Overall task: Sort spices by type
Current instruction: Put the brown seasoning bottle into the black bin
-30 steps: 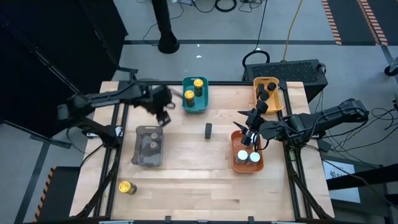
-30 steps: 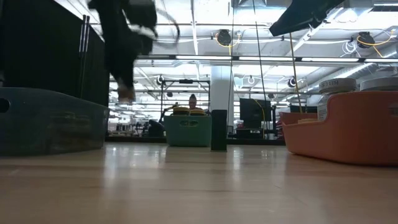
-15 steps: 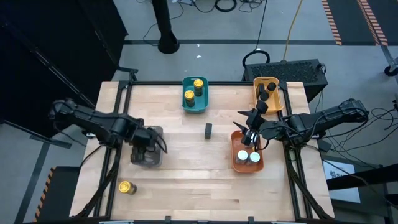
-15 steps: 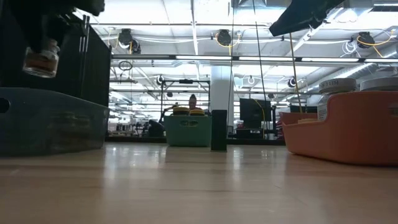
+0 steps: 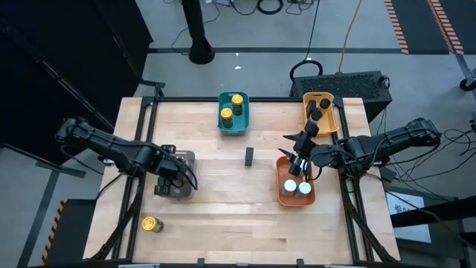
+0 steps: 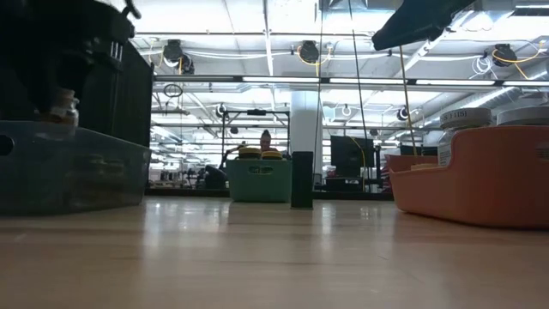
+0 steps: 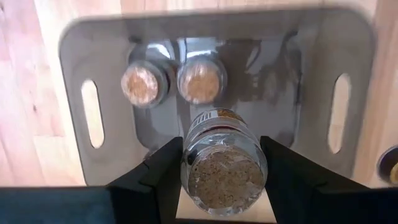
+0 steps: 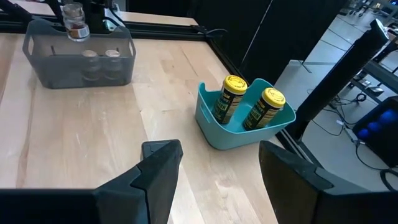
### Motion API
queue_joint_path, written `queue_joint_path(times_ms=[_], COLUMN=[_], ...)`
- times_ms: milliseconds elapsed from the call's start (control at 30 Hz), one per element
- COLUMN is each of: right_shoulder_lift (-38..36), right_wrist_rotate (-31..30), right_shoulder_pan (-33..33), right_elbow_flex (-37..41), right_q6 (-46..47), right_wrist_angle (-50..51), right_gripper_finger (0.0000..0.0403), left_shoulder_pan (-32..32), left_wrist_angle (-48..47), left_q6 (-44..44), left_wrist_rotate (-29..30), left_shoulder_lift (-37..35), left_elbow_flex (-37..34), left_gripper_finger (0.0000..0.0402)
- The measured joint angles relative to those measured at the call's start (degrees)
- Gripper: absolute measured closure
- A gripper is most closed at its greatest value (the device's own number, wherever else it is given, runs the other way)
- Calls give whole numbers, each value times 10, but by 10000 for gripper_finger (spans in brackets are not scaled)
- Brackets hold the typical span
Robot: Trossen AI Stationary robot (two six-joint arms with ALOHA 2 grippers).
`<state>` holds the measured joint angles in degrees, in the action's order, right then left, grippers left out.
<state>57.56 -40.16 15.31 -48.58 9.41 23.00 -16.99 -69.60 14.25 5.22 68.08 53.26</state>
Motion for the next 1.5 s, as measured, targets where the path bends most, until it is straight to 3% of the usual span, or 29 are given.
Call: queue_joint_path(times_ms=[233,333,667,1033,1500], right_shoulder_lift=[0,0,0,0,0], right_wrist_rotate=[0,0,0,0,0], right_shoulder_pan=[0,0,0,0,0], right_elbow_flex=[0,0,0,0,0], right_q6=[-2,-2,-2,-6,-7], right_wrist_angle=[0,0,0,0,0], right_gripper_finger=[200,200,200,200,200], left_shoulder_pan=[9,14,49,69,69], left_wrist_angle=[11,62,82,91,105], left_q6=[-1,-14,-45,-31,-25], left_wrist_rotate=[-1,-2,-19,-17,-8], left_shoulder_lift=[-41,-61,-65,-65,-65], left_elbow_flex=[-53,-76,-122,-126,-126], left_gripper_finger=[214,214,214,189,188])
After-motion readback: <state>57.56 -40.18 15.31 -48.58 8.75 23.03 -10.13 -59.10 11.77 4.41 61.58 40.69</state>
